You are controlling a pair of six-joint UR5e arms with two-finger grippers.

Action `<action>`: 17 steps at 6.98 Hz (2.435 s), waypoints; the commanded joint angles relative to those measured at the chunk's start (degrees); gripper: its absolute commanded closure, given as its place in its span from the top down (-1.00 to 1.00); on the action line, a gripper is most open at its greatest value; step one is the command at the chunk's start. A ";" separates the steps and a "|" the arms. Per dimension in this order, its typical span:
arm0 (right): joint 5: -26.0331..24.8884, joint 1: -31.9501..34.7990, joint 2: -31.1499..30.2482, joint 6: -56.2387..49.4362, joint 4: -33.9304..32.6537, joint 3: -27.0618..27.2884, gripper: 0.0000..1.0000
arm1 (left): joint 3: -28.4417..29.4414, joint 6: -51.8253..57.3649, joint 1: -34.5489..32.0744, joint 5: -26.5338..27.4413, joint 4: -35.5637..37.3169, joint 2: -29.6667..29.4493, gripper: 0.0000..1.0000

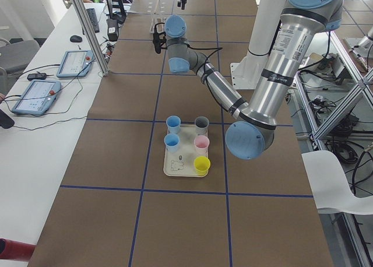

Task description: Transfer IKEA cup to right arm and place on rack

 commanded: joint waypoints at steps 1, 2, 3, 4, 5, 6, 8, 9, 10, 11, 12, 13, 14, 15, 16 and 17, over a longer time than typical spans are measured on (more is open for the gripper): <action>-2.97 -3.01 6.95 19.94 0.93 -0.48 0.96 | 6.05 -20.74 8.25 18.43 -23.85 -1.75 -1.00; -8.56 -4.77 10.46 29.16 0.93 -0.92 0.96 | 8.42 -26.31 11.51 25.41 -32.49 -1.75 -1.00; -15.31 -6.61 13.54 40.39 0.93 -1.19 0.96 | 10.36 -29.32 13.63 30.88 -37.97 -1.84 -1.00; -19.30 -8.19 15.40 46.16 1.01 -1.02 0.96 | 12.12 -29.70 14.43 32.06 -40.46 -2.80 -1.00; -24.64 -11.00 16.64 49.70 1.36 -1.01 0.97 | 13.01 -31.62 14.61 32.77 -41.18 -4.55 -1.00; -29.31 -13.55 17.00 53.04 1.45 -0.58 0.97 | 15.10 -32.34 15.05 34.00 -41.36 -6.91 -1.00; -34.36 -15.94 17.36 60.18 7.84 -1.10 0.98 | 17.50 -32.52 15.67 36.29 -41.45 -11.06 -1.00; -34.54 -16.29 17.27 60.11 7.96 -1.19 0.97 | 18.11 -32.43 15.84 36.29 -41.37 -11.33 -1.00; -34.54 -16.47 17.44 60.02 7.96 -1.36 0.98 | 19.51 -32.43 16.37 36.29 -41.37 -13.07 -1.00; -34.54 -16.47 17.53 60.02 7.96 -1.37 0.98 | 19.87 -32.34 16.72 36.29 -41.28 -13.79 -1.00; -34.54 -16.39 17.62 60.19 7.96 -1.37 0.97 | 19.96 -32.26 17.07 36.29 -41.28 -13.79 -1.00; -34.54 -16.38 17.62 60.19 7.96 -1.37 0.98 | 19.96 -32.26 17.25 36.29 -41.28 -13.71 -1.00; -34.54 -16.38 17.62 60.19 7.96 -1.37 0.97 | 19.96 -32.26 17.34 36.29 -41.37 -13.79 -1.00; -34.54 -16.38 17.62 60.11 8.05 -1.37 0.81 | 19.96 -32.17 17.34 36.29 -41.37 -13.79 -1.00; -34.54 -16.38 17.53 60.10 8.05 -1.28 0.31 | 19.96 -32.17 17.34 36.29 -41.37 -13.79 -1.00; -34.54 -16.38 17.62 60.19 8.05 -1.19 -0.43 | 19.87 -32.17 17.34 36.29 -41.37 -13.79 -0.89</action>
